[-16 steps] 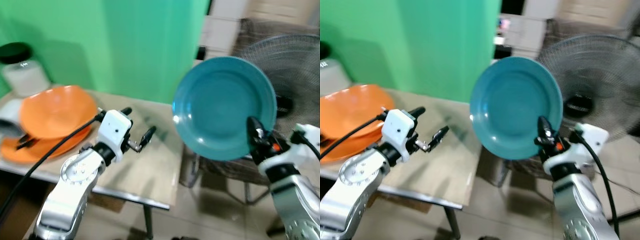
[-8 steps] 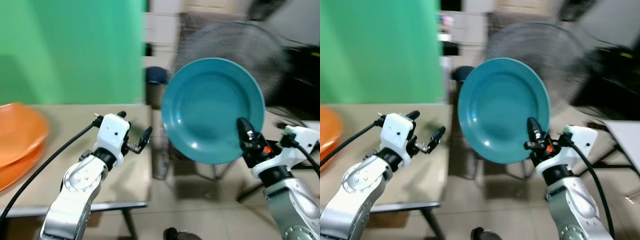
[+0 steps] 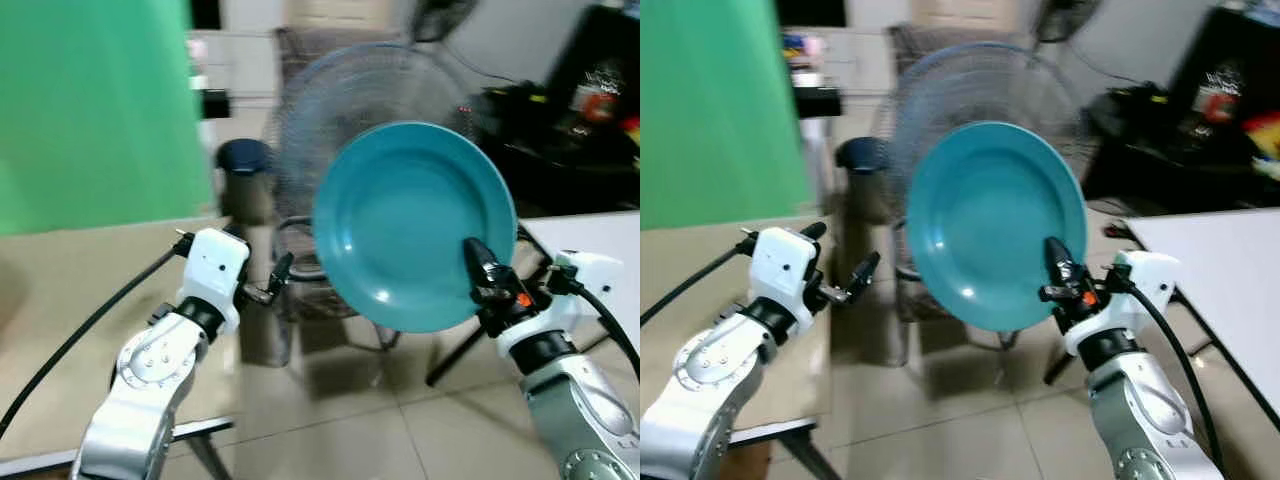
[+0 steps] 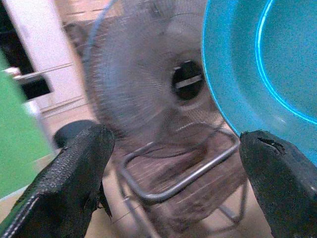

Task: Setting the table

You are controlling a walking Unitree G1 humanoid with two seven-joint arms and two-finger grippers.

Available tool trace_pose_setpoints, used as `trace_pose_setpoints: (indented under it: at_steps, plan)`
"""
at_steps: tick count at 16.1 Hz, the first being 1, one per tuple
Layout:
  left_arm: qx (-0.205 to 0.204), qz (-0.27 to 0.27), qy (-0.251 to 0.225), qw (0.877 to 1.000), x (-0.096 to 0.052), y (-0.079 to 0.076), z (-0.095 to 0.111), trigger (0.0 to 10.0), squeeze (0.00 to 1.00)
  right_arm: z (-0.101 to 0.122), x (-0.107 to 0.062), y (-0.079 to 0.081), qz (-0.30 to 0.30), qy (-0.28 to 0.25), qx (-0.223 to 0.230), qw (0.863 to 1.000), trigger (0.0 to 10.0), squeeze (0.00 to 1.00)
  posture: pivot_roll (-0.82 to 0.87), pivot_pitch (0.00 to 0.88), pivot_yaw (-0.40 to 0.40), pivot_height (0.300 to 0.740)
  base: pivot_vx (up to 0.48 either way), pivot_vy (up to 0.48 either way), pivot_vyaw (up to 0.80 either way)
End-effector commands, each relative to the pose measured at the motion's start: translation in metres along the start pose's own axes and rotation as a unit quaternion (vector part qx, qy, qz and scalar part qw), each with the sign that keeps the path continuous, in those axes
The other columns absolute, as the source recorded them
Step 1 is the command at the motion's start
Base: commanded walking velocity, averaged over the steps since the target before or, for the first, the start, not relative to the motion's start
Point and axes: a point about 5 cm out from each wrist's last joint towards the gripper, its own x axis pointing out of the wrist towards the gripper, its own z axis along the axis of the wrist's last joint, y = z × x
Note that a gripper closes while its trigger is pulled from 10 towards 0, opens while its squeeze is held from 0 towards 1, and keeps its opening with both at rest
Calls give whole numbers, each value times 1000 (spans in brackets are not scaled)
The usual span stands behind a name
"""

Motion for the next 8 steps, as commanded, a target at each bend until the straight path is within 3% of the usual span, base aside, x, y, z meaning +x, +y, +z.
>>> trace_pose_setpoints:
  at_steps: [1, 8]
  plan:
    - [-3, 6, 9, 1000, 2, -1, -2, 10000, 0, 2, 0, -7, -26, -2, -14, 1000, 10000, 0, 66, 0, -61, 740, 0, 0, -800]
    - [-19, 38, -10, 999, 9, 12, 4, 10000, 0, -5, 7, -16, -88, 12, -18, 996, 10000, 0, 53, 0, -53, 740, 0, 0, -800]
